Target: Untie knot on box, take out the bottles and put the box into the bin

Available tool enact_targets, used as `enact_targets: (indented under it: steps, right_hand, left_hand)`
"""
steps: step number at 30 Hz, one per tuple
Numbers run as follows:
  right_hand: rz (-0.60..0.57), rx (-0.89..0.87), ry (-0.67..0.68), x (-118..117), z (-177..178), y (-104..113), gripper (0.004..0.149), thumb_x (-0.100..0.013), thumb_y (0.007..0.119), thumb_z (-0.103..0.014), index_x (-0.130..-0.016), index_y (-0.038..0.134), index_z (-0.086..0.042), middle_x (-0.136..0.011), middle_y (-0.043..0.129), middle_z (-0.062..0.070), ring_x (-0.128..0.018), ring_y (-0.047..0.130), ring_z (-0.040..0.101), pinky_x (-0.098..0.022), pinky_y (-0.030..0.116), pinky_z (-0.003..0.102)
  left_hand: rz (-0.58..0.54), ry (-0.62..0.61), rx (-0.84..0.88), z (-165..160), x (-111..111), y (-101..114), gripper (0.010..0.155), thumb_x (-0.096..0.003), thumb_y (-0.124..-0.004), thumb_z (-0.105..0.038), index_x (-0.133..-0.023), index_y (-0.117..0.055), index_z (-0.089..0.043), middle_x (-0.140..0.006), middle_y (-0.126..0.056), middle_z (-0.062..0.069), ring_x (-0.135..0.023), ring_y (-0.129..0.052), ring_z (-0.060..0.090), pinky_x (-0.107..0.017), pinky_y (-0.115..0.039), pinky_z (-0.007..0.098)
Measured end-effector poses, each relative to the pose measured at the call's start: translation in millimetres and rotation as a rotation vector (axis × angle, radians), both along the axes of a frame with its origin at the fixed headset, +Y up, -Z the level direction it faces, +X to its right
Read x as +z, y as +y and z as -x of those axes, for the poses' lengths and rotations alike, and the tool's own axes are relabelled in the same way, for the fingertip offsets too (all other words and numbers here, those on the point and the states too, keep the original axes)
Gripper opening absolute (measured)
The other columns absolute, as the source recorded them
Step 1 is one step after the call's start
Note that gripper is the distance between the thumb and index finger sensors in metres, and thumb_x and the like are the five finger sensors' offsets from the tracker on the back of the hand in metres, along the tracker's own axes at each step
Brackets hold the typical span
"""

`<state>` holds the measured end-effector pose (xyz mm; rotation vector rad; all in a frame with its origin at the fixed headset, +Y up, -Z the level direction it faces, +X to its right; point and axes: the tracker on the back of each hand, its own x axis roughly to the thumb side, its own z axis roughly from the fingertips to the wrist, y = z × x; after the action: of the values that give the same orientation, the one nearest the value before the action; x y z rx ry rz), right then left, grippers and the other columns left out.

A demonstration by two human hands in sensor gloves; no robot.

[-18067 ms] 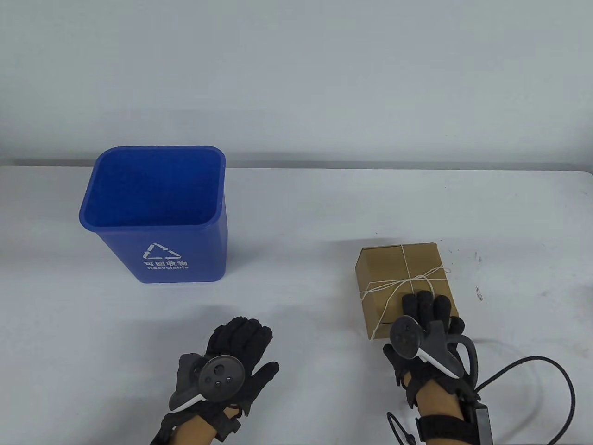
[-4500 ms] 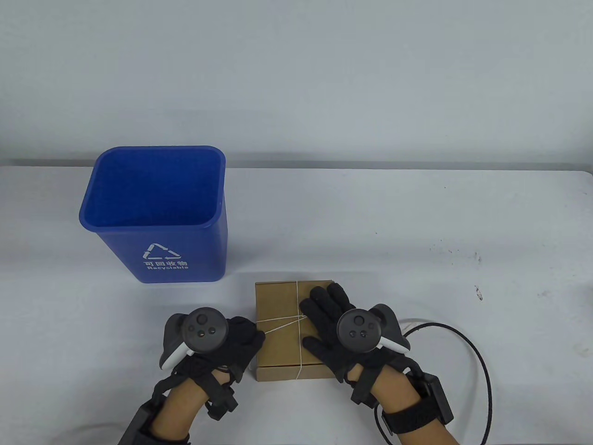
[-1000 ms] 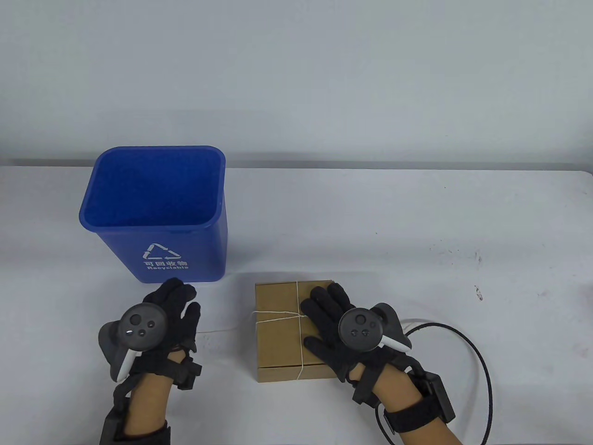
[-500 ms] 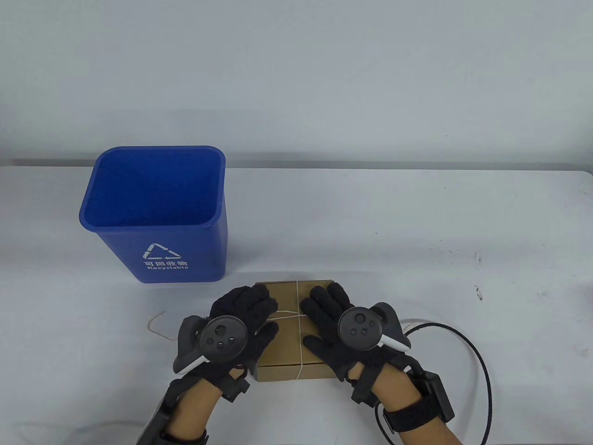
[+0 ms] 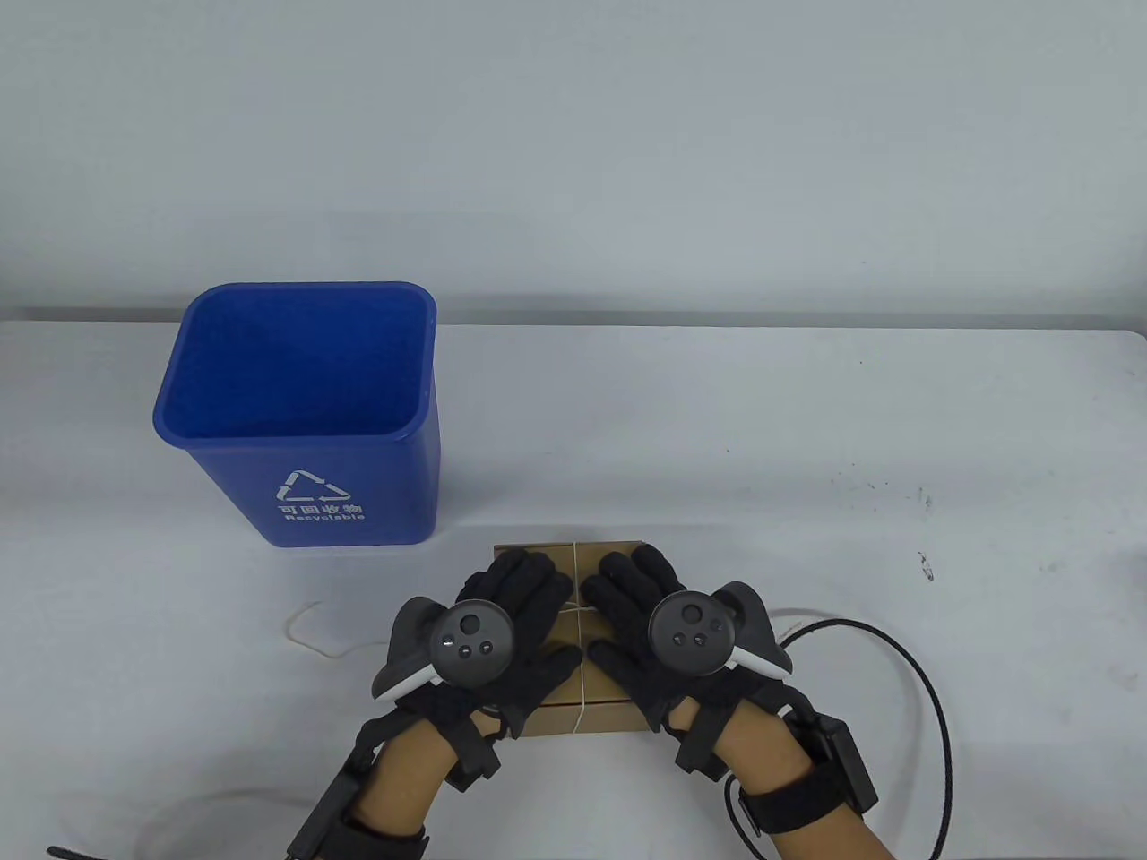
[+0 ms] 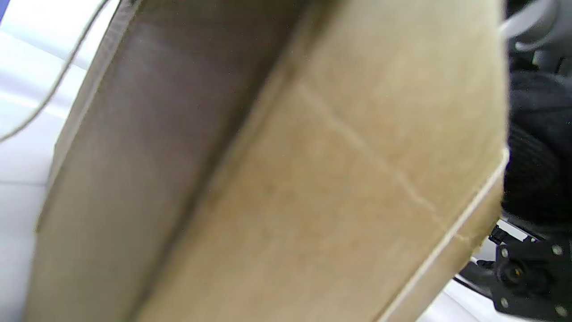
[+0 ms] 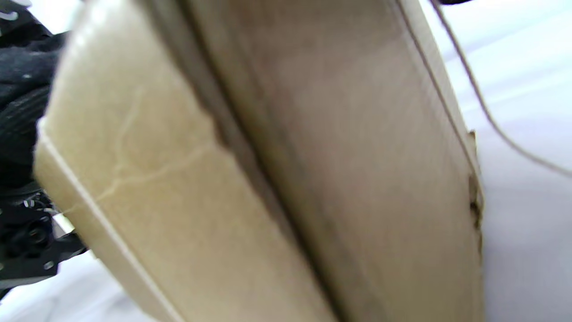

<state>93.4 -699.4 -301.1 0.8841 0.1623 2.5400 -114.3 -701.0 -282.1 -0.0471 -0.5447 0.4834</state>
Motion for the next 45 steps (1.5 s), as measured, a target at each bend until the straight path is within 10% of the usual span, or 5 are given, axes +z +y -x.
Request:
enact_targets:
  steps: [13,45]
  right_hand:
    - [-0.274,0.273,-0.087,-3.2,37.8,40.8,0.036,-0.048,0.085,-0.032,-0.08,0.085,-0.016,-0.088,0.082,0.007,-0.079,0.082,0.036,-0.056,0.071,0.055]
    - [-0.083,-0.17,-0.099,-23.7,-33.0,28.3,0.039,-0.048,0.069,-0.028,-0.084,0.074,-0.013,-0.087,0.075,0.01,-0.076,0.078,0.037,-0.054,0.069,0.055]
  left_hand:
    - [0.017,-0.03,-0.064,-3.5,1.9,-2.8,0.086,-0.0515,-0.064,-0.063,-0.118,-0.035,-0.016,-0.121,-0.024,0.013,-0.112,-0.017,0.05,-0.075,-0.029,0.075]
    - [0.076,-0.033,-0.059,-3.6,0.4,-4.6,0.085,-0.052,-0.062,-0.065,-0.119,-0.03,-0.024,-0.121,-0.015,0.01,-0.112,-0.008,0.046,-0.074,-0.023,0.076]
